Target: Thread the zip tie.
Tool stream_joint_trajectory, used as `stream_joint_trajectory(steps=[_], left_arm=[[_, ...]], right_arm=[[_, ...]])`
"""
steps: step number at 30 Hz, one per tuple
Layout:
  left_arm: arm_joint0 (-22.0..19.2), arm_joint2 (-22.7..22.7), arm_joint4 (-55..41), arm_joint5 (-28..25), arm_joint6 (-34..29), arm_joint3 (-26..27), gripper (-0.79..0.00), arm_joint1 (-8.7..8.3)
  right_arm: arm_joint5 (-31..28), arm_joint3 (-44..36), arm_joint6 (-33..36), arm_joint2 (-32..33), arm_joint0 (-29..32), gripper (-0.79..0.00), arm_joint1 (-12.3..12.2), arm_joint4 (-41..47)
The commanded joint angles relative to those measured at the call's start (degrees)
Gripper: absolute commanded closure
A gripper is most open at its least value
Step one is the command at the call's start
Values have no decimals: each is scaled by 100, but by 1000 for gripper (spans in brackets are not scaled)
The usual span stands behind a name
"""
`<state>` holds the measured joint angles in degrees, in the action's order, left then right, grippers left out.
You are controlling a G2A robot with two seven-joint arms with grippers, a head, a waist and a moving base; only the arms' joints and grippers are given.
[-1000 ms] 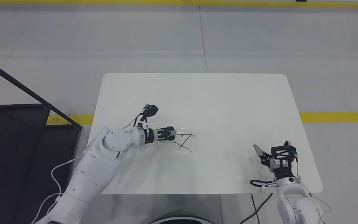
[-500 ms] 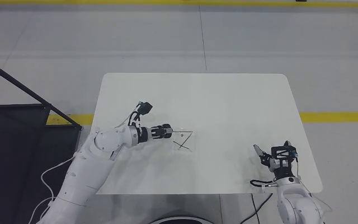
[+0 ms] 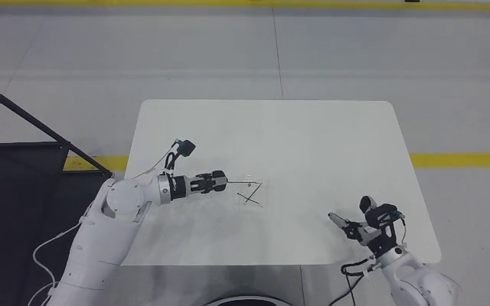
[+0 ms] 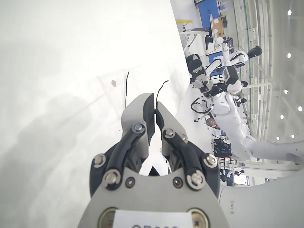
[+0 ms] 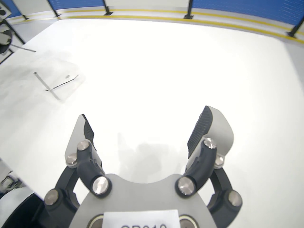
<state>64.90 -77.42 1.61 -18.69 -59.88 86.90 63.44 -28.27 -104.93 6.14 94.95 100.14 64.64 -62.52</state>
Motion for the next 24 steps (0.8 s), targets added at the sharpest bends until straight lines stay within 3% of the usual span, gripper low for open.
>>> stream_joint_trajectory(steps=[1, 10, 24], left_arm=[[104, -98, -73, -109, -44, 112, 0, -30], [360, -398, -542, -405, -212, 325, 0, -126], [431, -341, -503, -393, -129, 402, 0, -131]], right_arm=[[-233, -47, 388, -21, -131, -785, -18, 155], [-952, -478, 2148, 26, -436, -785, -119, 2090], [-1072, -488, 2137, -86, -439, -785, -118, 2210]])
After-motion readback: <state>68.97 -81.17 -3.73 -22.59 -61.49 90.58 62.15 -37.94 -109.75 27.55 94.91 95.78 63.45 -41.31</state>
